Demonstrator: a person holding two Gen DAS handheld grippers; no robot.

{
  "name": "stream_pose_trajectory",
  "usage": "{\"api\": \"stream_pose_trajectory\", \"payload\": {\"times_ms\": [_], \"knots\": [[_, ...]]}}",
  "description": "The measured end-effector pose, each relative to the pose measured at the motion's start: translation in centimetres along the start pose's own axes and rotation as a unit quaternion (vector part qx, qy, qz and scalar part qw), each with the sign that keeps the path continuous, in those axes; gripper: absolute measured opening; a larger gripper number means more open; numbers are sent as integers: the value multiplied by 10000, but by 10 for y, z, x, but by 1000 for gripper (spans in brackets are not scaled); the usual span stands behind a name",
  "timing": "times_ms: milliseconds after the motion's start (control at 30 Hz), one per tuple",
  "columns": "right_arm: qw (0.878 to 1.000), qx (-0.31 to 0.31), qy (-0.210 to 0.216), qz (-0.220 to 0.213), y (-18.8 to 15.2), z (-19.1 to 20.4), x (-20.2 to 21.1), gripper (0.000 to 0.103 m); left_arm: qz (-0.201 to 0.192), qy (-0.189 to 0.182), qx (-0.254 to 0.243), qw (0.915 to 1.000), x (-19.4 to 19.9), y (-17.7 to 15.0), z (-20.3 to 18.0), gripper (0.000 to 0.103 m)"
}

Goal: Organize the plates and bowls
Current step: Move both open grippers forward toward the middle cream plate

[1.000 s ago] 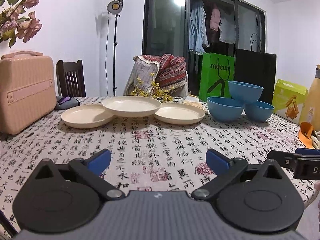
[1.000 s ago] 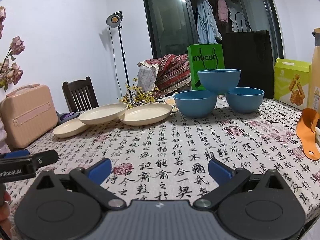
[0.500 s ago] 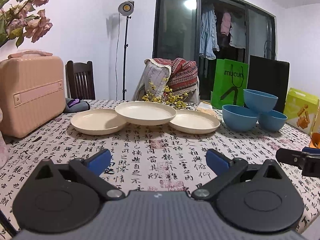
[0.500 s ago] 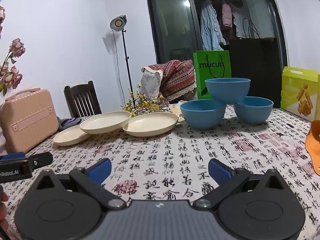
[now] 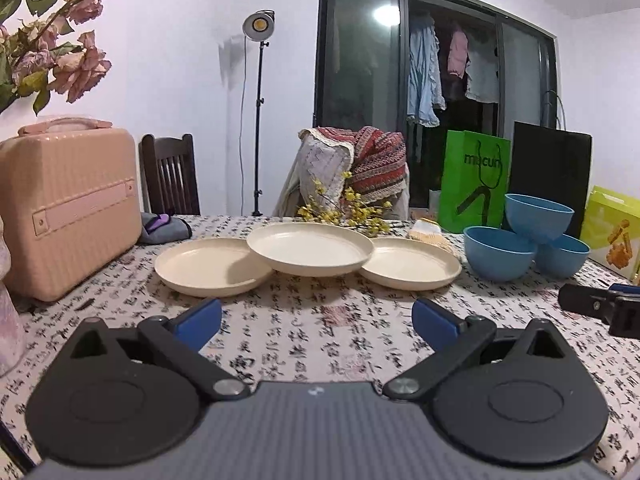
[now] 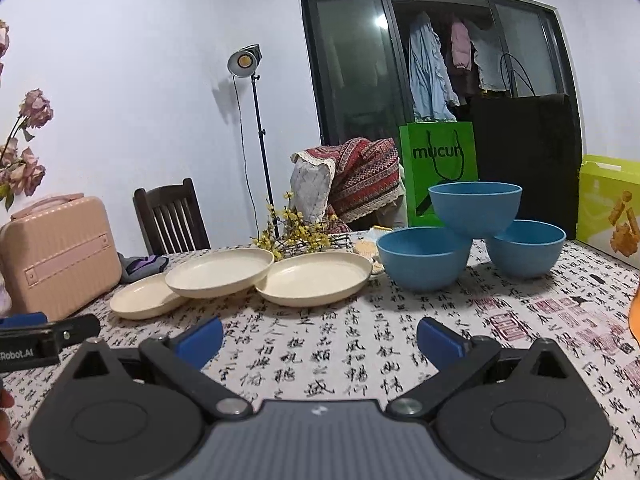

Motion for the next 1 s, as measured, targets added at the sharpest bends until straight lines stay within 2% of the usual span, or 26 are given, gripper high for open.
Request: {"api": "stream_pose_trajectory", "payload": {"times_ms": [333,667,1000], "knots": [[9998,118,68,-129,19,7,-18,103,-28,147,111,9998,-12,17,21,103],[9997,184,127,-17,41,15,-33,103,314,38,322,9990,-31,27,39,103],[9994,204,250,157,53,27,-57,103,482,259,433,9976,-50,40,53,103]]}}
Point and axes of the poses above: each gripper's, at about its wrist camera, not at the fingertips, and x roughly against the way its jaws point, z to its left, y to its top, the point moved 7 cm from there along -x, roughly the way its jaws point
